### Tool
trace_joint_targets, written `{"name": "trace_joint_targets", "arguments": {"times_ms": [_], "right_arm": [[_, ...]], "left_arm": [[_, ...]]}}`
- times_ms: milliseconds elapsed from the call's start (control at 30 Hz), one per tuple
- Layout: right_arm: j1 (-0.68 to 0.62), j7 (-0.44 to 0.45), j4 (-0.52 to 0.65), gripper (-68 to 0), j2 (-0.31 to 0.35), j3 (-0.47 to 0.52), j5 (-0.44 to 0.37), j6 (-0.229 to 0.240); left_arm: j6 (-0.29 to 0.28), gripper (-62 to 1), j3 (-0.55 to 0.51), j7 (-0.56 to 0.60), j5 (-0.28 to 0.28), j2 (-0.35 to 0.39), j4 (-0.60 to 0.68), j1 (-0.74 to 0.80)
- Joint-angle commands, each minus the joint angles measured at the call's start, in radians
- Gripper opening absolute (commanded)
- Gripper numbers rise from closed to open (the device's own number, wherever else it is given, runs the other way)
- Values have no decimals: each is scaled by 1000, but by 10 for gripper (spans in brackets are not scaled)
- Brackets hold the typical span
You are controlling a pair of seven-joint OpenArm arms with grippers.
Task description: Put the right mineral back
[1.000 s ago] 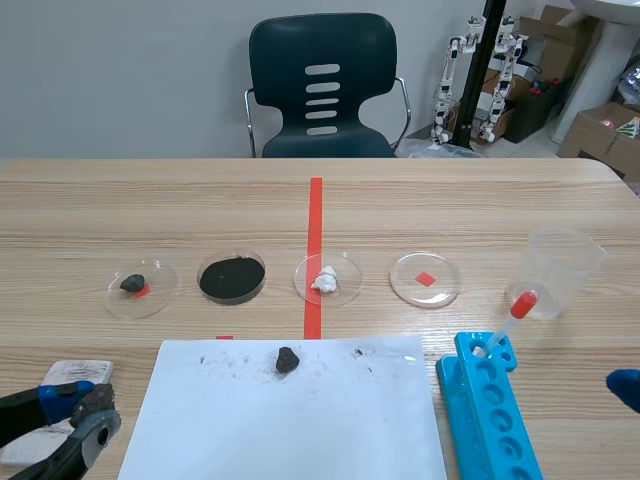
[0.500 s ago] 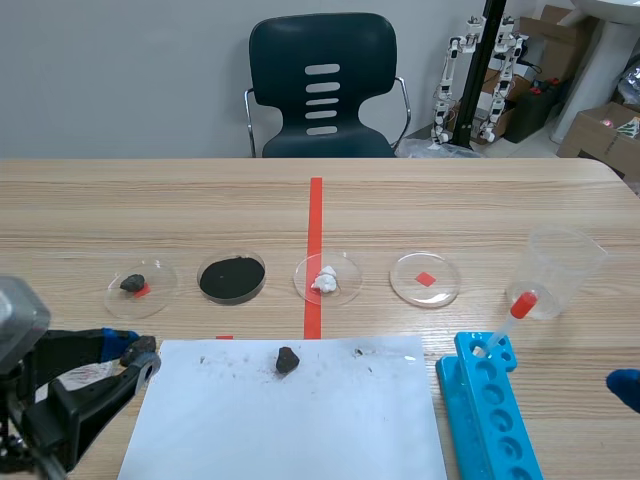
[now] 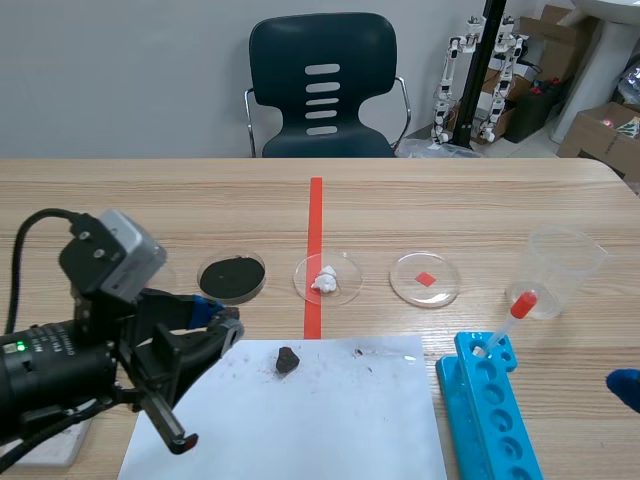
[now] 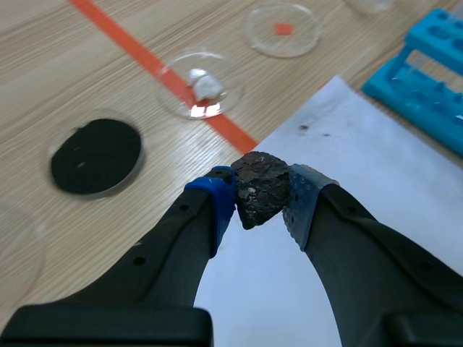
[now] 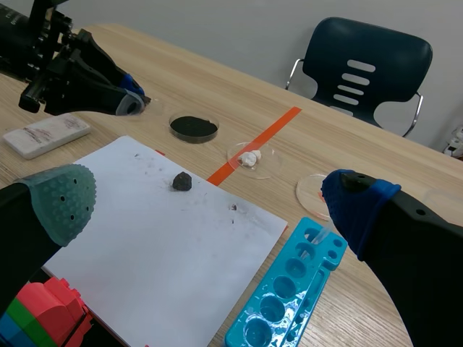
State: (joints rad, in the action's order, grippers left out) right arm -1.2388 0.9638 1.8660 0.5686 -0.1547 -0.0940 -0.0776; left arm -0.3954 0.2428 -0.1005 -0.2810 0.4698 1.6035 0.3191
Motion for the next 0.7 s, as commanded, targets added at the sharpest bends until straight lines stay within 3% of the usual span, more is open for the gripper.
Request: {"name": "trace_joint_targets", "arguments": {"times_ms": [0,133,367,533,667], "right_arm": [[4,18,20,4,5,3,-3,0],[4,18,20,4,5,3,-3,0],[4,18,20,4,5,3,-3,0],[4,18,20,4,5,3,-3,0],[4,18,20,4,5,3,-3,0]], "left_arm": [[9,-539,36,4,-8,-26,16,-29],[22,-539,170,-30,-8,-76,-18,-126],[125,-539,396,-32,-7,-209,-198,-313],[126,-539,474,-31,-7,-309,-372,-423],[175,-539,483,-32,8,-356,-467,-471]]}}
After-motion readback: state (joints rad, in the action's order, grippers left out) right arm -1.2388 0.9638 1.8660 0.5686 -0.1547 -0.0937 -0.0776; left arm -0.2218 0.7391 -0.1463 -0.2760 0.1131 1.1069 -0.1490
